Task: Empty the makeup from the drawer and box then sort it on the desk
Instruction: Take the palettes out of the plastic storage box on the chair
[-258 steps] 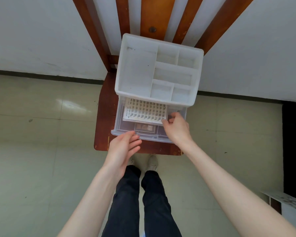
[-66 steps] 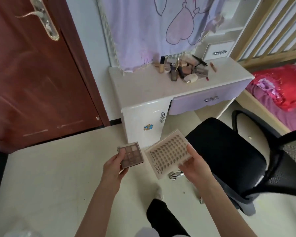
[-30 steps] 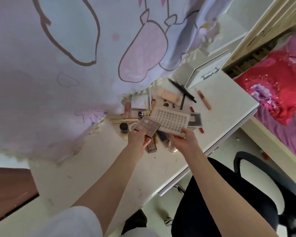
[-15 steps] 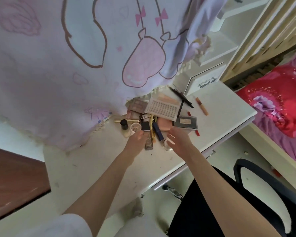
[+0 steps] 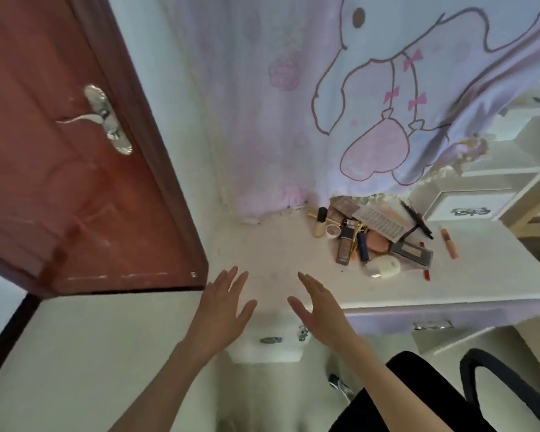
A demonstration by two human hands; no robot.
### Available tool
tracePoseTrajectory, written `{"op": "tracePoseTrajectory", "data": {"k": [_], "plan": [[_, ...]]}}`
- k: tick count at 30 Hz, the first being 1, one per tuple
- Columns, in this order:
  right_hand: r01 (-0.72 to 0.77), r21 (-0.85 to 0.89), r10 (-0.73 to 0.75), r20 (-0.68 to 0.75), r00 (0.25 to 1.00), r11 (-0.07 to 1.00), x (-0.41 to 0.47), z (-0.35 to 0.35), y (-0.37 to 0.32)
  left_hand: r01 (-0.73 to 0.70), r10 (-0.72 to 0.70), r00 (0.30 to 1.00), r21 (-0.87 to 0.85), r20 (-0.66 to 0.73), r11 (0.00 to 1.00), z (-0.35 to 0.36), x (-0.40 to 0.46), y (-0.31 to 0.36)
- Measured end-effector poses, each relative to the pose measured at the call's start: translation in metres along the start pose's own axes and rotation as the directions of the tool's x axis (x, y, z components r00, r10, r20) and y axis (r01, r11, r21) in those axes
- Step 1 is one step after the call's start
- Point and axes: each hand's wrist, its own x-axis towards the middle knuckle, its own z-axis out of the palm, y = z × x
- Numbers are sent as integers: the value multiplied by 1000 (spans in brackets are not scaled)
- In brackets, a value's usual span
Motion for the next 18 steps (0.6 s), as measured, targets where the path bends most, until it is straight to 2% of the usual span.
{"op": "tracePoseTrajectory", "data": {"k": [5, 9, 14, 18], "plan": [[317, -136, -292, 171, 941, 939, -10, 51, -111, 227, -230, 955, -38, -185, 973, -48, -96, -71], [584, -151, -516, 331, 790, 798, -35, 120, -225, 463, -466, 821, -93, -331, 882, -86, -198, -141], [826, -29, -701, 512, 496, 563, -116, 245, -368, 703, -696, 558, -188, -451, 686, -118, -367, -229], [922, 169, -772, 610, 180, 349, -216, 341, -454, 834, -822, 228, -330, -523, 442, -123, -518, -265]]}}
